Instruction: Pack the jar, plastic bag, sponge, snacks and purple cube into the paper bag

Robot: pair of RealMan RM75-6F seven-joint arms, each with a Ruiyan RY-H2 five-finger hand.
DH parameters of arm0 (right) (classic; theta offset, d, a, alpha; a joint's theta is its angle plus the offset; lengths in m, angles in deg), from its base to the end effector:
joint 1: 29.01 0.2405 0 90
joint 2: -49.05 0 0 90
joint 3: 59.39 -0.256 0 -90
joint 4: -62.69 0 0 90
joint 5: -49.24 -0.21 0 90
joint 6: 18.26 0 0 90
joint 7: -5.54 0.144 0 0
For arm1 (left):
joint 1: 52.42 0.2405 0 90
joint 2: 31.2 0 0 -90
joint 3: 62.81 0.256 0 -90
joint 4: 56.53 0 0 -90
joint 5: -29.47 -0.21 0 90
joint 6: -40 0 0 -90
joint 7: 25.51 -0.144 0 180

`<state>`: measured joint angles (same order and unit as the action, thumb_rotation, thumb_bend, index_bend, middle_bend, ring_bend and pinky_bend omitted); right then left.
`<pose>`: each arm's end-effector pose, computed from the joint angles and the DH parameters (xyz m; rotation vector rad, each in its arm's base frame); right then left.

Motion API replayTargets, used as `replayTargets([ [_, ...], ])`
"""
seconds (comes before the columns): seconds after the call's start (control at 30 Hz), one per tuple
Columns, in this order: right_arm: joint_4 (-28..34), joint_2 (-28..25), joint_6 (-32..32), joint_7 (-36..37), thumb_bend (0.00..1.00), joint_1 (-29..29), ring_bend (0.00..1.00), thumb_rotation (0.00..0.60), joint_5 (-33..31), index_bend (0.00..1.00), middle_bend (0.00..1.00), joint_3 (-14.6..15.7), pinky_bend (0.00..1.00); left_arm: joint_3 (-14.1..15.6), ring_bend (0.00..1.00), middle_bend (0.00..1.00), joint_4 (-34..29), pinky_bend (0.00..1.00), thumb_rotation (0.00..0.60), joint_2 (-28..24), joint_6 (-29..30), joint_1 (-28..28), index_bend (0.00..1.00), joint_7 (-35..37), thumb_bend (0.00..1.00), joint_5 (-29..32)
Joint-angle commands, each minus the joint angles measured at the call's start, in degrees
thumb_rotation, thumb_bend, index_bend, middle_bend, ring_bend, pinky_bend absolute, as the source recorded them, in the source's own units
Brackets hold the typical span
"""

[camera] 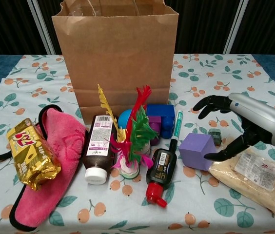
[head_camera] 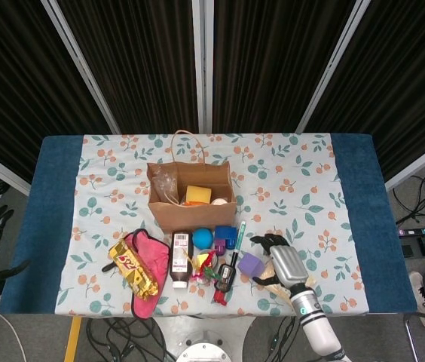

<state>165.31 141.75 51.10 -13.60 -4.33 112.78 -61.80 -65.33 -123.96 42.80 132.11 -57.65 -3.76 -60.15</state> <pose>-0.1676 -0.2220 -0.0336 1.6184 -1.4173 0.9943 -0.3572 0.1854 0.1579 -1.3423 -0.8742 -1.1107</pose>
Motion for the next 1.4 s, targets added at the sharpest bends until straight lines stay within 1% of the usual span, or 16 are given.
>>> replayTargets([
  [0.03,-0.94,1.20,-0.69,-0.90,0.00,0.10,0.11,0.600,-0.70,0.21,0.23,0.01,0.12,-0.15,0.06,0.16,0.16,0.20,0.600,-0.10,0.14,-0.03,0.10,0.12,0.10,0.00],
  [0.33,-2.86,3.53,-0.48,-2.59,0.00,-0.67,0.11,0.600,-1.37,0.20,0.23,0.24,0.12,-0.18,0.06,0.16,1.27,0.20,0.600,0.09,-0.11,0.31,0.10,1.31,0.10,0.55],
  [0.47,-3.07,3.78,0.21,-3.32,0.00,-1.27,0.13,0.600,-1.17,0.20,0.25,0.42,0.12,-0.14,0.06,0.16,1.91,0.20,0.600,0.41,-0.36,0.27,0.10,1.81,0.10,0.59],
  [0.57,-3.45,4.09,0.07,-3.61,0.00,-1.41,0.15,0.600,-1.34,0.20,0.28,0.27,0.14,-0.10,0.06,0.16,2.31,0.20,0.600,0.65,-0.52,0.25,0.10,2.15,0.10,0.60],
  [0.9,-5.73,6.09,-1.22,-2.93,0.00,-1.27,0.17,0.600,-0.86,0.20,0.29,-0.47,0.17,-0.10,0.06,0.16,3.10,0.20,0.600,0.95,-0.13,0.51,0.10,2.53,0.10,0.54],
  [1.0,-6.60,6.82,-0.70,-2.84,0.00,-1.52,0.20,0.600,-0.41,0.23,0.32,-0.72,0.22,-0.19,0.06,0.16,3.15,0.20,0.600,0.95,-0.12,0.47,0.10,2.58,0.10,0.56],
  [1.13,-7.21,7.30,-0.70,-2.88,0.01,-1.65,0.25,0.600,-0.58,0.29,0.33,-1.16,0.29,-0.19,0.06,0.16,3.34,0.20,0.600,1.03,-0.29,0.47,0.10,2.70,0.10,0.66],
  [1.27,-7.25,7.35,-0.66,-2.79,0.09,-1.59,0.29,0.600,-0.17,0.34,0.37,-1.75,0.35,-0.19,0.06,0.16,3.57,0.20,0.600,1.13,-0.47,0.51,0.10,2.86,0.10,0.80],
  [1.4,-7.05,7.07,-0.32,-2.44,0.15,-1.56,0.31,0.600,0.66,0.38,0.39,-2.38,0.39,-0.25,0.06,0.16,3.59,0.20,0.600,1.09,-0.43,0.50,0.10,2.96,0.10,0.80],
])
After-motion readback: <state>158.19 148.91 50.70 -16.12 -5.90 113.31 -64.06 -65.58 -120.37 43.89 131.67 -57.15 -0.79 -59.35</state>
